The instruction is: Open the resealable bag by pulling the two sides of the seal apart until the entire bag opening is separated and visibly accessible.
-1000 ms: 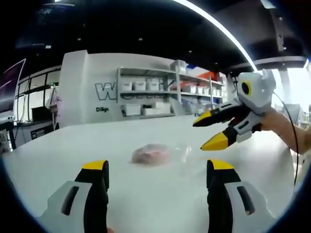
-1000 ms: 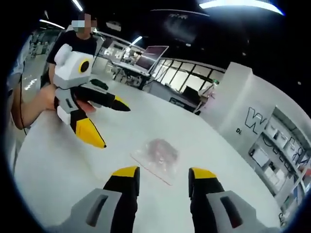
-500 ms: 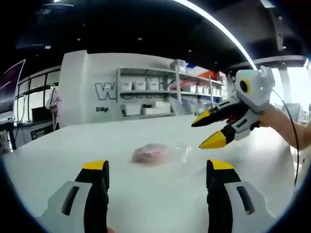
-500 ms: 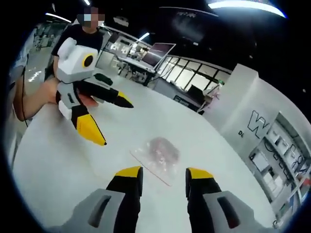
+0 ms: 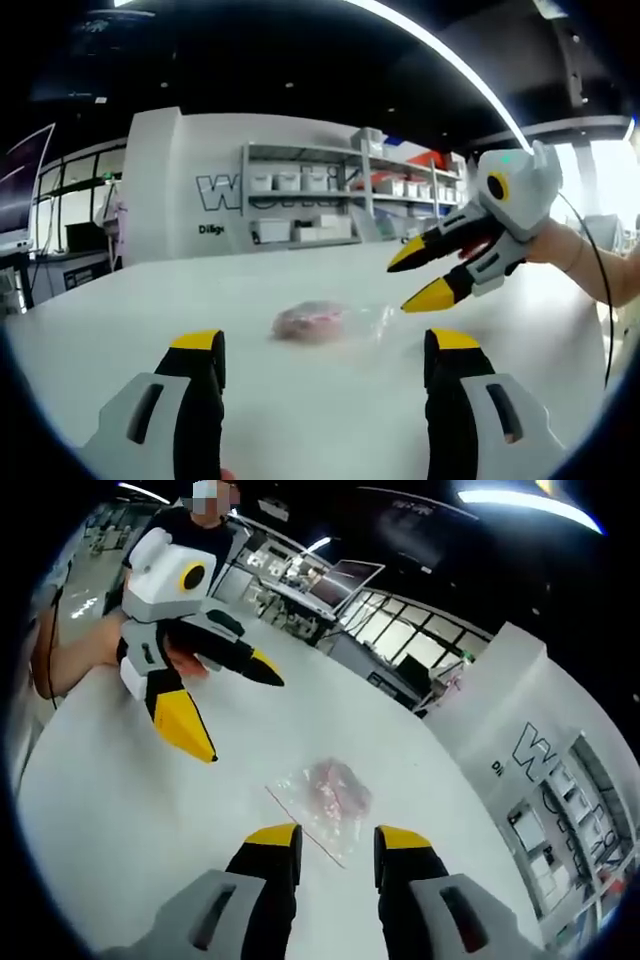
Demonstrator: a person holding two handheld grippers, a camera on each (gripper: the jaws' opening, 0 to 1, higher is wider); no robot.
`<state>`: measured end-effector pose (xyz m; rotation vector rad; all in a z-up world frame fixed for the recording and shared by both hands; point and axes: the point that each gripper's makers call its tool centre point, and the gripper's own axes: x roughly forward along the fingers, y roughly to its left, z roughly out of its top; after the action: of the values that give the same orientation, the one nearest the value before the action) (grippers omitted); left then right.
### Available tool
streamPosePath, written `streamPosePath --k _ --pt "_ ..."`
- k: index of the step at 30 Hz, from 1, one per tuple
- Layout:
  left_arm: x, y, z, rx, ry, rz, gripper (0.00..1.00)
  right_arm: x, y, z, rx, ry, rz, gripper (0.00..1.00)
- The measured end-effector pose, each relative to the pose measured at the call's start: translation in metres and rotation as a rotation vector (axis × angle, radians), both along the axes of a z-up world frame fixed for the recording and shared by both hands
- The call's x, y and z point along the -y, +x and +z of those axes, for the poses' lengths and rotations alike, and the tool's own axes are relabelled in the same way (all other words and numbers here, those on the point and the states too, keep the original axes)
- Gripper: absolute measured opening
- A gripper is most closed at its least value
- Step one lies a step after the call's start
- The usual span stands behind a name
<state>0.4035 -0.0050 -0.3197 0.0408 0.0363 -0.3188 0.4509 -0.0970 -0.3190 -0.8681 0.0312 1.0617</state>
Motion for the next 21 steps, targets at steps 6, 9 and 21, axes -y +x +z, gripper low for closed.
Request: streamPosePath --k 6,9,21 --pt "-0.0001 0.0003 -0.0009 -0.005 0.002 0.001 0.81 -0.0007 -0.0010 0.0025 0.006 0.003 0.002 0.25" --pt "0.0000 0.0002 -0.0009 -0.005 0.004 0.000 0.80 -0.0004 -0.0014 0.0012 0.008 -0.010 0.006 0.25" --pt "-0.0014 0.0002 -0.0010 -0.008 0.004 0.004 0.80 -0.0037 -0.0007 0.0007 0.096 -0.082 0.036 0.23"
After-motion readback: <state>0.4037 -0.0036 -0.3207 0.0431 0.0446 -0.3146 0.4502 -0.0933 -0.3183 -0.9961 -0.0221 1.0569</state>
